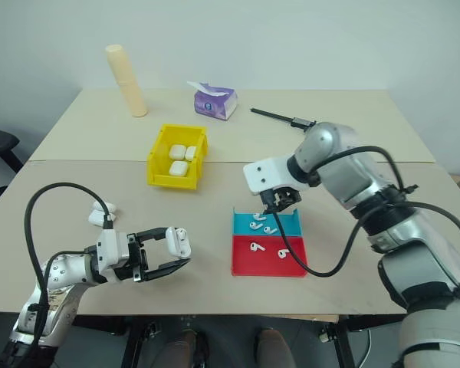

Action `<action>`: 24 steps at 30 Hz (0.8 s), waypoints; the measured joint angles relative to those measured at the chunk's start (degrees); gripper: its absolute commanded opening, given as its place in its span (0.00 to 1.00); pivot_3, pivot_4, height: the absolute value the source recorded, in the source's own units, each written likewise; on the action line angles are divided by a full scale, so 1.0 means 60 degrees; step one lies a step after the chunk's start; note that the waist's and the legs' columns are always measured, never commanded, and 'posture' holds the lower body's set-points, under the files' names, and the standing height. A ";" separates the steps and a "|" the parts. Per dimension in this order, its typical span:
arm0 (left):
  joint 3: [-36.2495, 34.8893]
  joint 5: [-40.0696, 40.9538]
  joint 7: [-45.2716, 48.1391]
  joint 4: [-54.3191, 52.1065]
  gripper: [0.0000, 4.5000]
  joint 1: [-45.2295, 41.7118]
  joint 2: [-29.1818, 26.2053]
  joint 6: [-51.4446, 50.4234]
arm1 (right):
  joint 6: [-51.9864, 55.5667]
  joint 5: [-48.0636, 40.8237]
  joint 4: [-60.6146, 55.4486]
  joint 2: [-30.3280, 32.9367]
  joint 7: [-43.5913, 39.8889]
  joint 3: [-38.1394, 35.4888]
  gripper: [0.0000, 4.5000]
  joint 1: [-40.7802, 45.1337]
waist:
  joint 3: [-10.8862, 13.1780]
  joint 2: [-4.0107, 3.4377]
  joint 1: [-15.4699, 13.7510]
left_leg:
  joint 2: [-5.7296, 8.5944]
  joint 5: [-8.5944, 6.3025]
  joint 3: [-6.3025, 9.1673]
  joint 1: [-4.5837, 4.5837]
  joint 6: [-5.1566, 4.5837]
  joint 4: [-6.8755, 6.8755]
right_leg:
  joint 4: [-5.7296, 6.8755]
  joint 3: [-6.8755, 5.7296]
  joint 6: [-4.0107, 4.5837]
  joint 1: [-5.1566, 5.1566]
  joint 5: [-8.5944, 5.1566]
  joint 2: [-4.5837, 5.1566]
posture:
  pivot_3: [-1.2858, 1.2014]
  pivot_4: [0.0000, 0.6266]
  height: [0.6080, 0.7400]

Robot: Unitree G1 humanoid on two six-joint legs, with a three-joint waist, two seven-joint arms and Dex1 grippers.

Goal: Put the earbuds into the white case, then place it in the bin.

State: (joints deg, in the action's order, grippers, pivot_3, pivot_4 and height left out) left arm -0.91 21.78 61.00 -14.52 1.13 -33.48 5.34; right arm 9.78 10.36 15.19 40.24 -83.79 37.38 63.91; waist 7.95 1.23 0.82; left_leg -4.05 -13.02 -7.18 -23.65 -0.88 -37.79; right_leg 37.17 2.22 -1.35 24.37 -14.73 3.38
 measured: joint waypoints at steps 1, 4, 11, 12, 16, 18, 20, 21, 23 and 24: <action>0.0002 -0.0029 -0.0052 -0.0045 0.62 0.0052 -0.0001 0.0000 | -0.0031 0.0150 0.0258 -0.0216 -0.0020 0.0097 0.68 0.0095 | 0.0000 0.0000 0.0000 | -0.0001 0.0000 0.0001 0.0003 0.0000 -0.0001 | 0.0002 -0.0003 0.0001 -0.0003 0.0000 0.0000 | 0.52 0.24 1.00; 0.0013 -0.0050 -0.0162 -0.0127 0.62 0.0243 0.0003 0.0007 | -0.0131 0.0686 0.1040 -0.0837 -0.0029 0.0360 0.68 0.0407 | 0.0000 -0.0001 0.0002 | -0.0002 0.0001 0.0002 0.0007 0.0002 -0.0001 | 0.0008 -0.0006 0.0003 -0.0004 0.0002 -0.0001 | 0.52 0.24 1.00; 0.0032 -0.0246 -0.0452 -0.0259 0.62 0.0375 0.0035 0.0011 | -0.0237 0.1555 0.2160 -0.1713 0.0127 0.0456 0.68 0.0490 | 0.0000 -0.0002 -0.0004 | -0.0002 0.0001 0.0001 0.0007 0.0002 -0.0001 | 0.0007 -0.0010 0.0004 -0.0007 0.0002 0.0001 | 0.52 0.24 1.00; 0.0043 -0.0252 -0.0521 -0.0303 0.62 0.0380 0.0071 0.0011 | -0.0236 0.1658 0.2300 -0.1833 0.0204 0.0460 0.68 0.0489 | 0.0000 -0.0002 -0.0003 | -0.0002 0.0001 0.0001 0.0007 0.0002 -0.0001 | 0.0009 -0.0010 0.0004 -0.0007 0.0002 0.0001 | 0.52 0.24 1.00; 0.0125 -0.0274 -0.0704 -0.0492 0.62 0.0408 0.0098 0.0001 | -0.0269 0.1983 0.2739 -0.2096 0.0431 0.0468 0.68 0.0488 | 0.0000 -0.0002 -0.0001 | -0.0002 0.0001 0.0001 0.0010 0.0003 0.0000 | 0.0011 -0.0010 0.0006 -0.0006 0.0003 0.0000 | 0.52 0.24 1.00; 0.0127 -0.0282 -0.0760 -0.0547 0.62 0.0436 0.0097 -0.0022 | -0.0311 0.2124 0.2917 -0.2127 0.0482 0.0467 0.68 0.0488 | 0.0000 -0.0002 0.0000 | -0.0002 0.0001 0.0001 0.0009 0.0003 0.0000 | 0.0010 -0.0010 0.0005 -0.0007 0.0003 0.0001 | 0.52 0.24 1.00; 0.0134 -0.0287 -0.0802 -0.0569 0.62 0.0456 0.0096 -0.0033 | -0.0323 0.2208 0.3069 -0.2163 0.0529 0.0466 0.68 0.0488 | 0.0000 -0.0002 0.0000 | -0.0002 0.0001 0.0000 0.0009 0.0003 0.0000 | 0.0011 -0.0010 0.0005 -0.0007 0.0003 0.0001 | 0.52 0.24 1.00; 0.0136 -0.0304 -0.0823 -0.0576 0.62 0.0475 0.0093 -0.0035 | -0.0358 0.2235 0.3159 -0.2178 0.0566 0.0466 0.68 0.0488 | 0.0000 -0.0003 0.0001 | -0.0002 0.0001 0.0000 0.0010 0.0003 0.0000 | 0.0012 -0.0010 0.0006 -0.0007 0.0003 0.0001 | 0.52 0.24 1.00; 0.0141 -0.0328 -0.0872 -0.0585 0.62 0.0509 0.0081 -0.0042 | -0.0392 0.2283 0.3237 -0.2185 0.0591 0.0466 0.68 0.0488 | 0.0000 -0.0003 0.0004 | -0.0002 0.0001 0.0000 0.0010 0.0003 0.0000 | 0.0012 -0.0010 0.0006 -0.0006 0.0003 0.0000 | 0.52 0.24 1.00; 0.0141 -0.0340 -0.0882 -0.0585 0.62 0.0513 0.0072 -0.0043 | -0.0399 0.2288 0.3262 -0.2190 0.0588 0.0465 0.68 0.0487 | 0.0000 -0.0003 0.0008 | -0.0002 0.0001 0.0001 0.0011 0.0003 0.0000 | 0.0011 -0.0010 0.0006 -0.0006 0.0003 0.0000 | 0.52 0.24 1.00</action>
State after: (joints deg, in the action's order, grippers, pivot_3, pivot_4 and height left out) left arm -0.07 19.74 55.71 -18.03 4.21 -33.05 5.09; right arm 7.38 24.09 34.77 27.10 -80.26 40.17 66.83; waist 7.95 1.22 0.87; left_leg -4.06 -13.01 -7.18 -23.58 -0.86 -37.79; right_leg 37.24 2.17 -1.31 24.33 -14.72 3.38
